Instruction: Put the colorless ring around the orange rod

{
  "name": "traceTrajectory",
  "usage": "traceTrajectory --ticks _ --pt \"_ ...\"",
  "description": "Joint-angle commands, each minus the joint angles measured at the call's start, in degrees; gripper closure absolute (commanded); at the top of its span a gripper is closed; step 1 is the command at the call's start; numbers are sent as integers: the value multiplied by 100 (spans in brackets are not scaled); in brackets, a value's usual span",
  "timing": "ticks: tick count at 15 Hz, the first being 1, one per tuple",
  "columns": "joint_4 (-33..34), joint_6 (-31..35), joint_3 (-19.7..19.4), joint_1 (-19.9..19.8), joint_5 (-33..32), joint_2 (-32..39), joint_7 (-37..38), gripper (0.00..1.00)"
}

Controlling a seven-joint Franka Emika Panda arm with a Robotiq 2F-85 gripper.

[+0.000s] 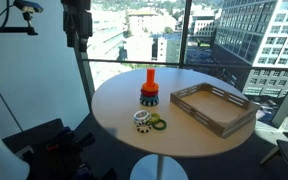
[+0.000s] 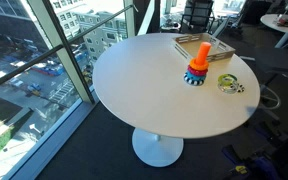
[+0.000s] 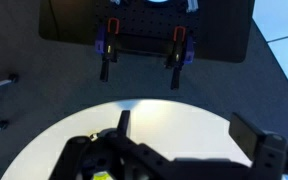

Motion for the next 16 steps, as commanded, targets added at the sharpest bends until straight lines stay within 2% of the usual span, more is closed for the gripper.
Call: traceTrajectory --ticks 1,5,8,13,16 --pt "13 -8 10 -11 5 3 -3 0" --pt "15 -8 10 -11 5 2 -3 0" --pt "50 293 81 -99 -106 60 256 0" --pt "165 981 122 -208 -174 355 594 0" --pt "166 1618 125 -289 -321 636 761 0"
